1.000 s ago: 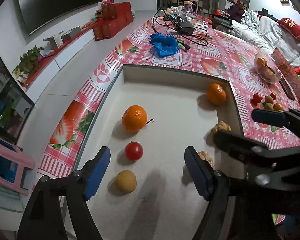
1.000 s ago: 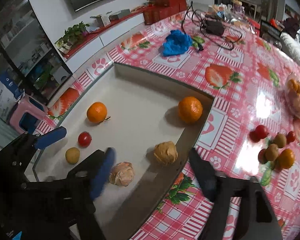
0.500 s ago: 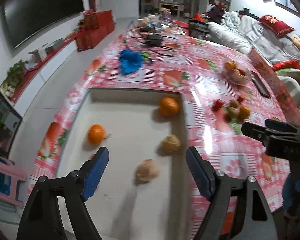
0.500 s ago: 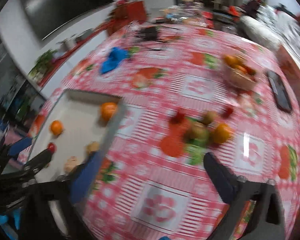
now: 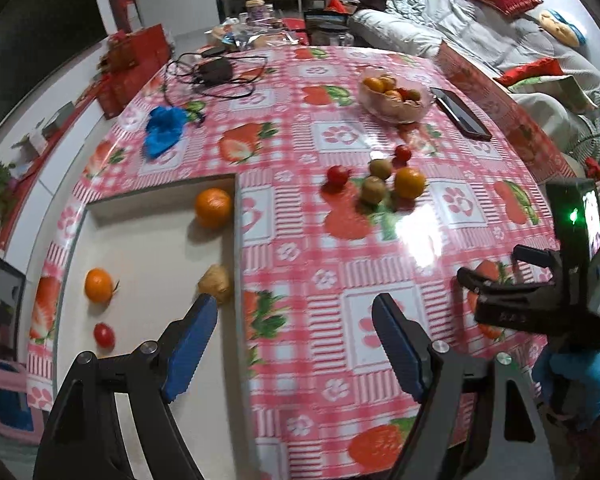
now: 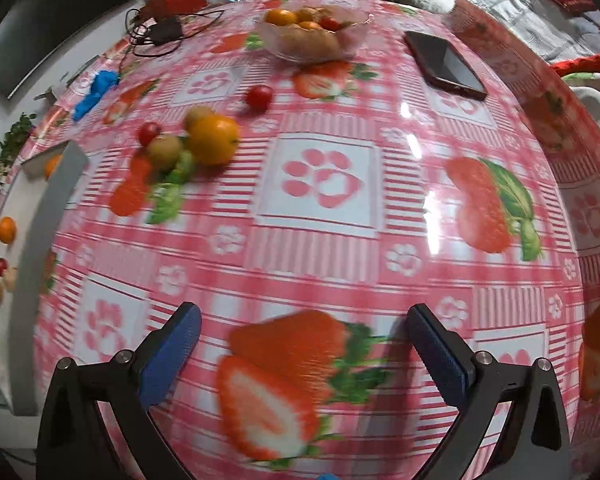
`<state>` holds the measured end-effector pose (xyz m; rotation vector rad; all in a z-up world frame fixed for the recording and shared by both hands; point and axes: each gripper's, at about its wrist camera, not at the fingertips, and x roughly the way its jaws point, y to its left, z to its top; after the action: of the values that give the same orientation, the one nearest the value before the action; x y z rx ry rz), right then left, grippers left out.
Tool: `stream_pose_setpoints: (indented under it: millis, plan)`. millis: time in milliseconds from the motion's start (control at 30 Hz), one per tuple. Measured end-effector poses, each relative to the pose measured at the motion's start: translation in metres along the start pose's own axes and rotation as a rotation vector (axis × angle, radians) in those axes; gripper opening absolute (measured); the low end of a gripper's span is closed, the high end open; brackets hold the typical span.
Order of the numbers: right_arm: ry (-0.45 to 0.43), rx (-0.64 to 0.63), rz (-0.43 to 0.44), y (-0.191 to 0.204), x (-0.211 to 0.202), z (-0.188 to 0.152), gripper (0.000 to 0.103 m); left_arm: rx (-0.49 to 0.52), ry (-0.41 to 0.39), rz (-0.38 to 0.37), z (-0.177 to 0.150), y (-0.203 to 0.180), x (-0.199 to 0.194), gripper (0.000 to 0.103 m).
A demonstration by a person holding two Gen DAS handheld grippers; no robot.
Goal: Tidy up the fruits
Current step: 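Move both open tools back from the tray toward the loose fruits, then grasp a brown kiwi with the left tool while the right tool grasps a mandarin orange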
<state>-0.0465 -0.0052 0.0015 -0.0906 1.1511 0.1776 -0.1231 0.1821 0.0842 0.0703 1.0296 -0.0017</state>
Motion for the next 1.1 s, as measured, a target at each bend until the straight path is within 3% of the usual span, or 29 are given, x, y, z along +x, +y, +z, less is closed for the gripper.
stream_pose_setpoints:
  millis: [367,533,700,967,1033,1100]
  plan:
    - [-0.107,-0.049,-0.003,-0.005,0.004,0.000,0.103,-0.019,0.041,-0.016,0.042,-0.024,0.047,0.083]
    - [-0.149,-0.069,0.010,-0.004,0.008,0.005,0.103,0.022,0.039,-0.013,0.056,-0.041,0.076,0.082]
    - [-0.162,-0.069,0.011,-0.004,0.008,0.004,0.103,0.008,0.054,-0.021,0.069,-0.049,0.105,0.072]
    - [-0.171,-0.068,0.014,-0.004,0.008,0.004,0.103,-0.008,0.061,-0.031,0.077,-0.056,0.131,0.065]
    - [-0.173,-0.068,0.014,-0.004,0.008,0.004,0.103,-0.013,0.054,-0.039,0.082,-0.058,0.133,0.058]
    - [-0.173,-0.068,0.015,-0.005,0.008,0.004,0.103,-0.009,0.044,-0.040,0.085,-0.060,0.133,0.042]
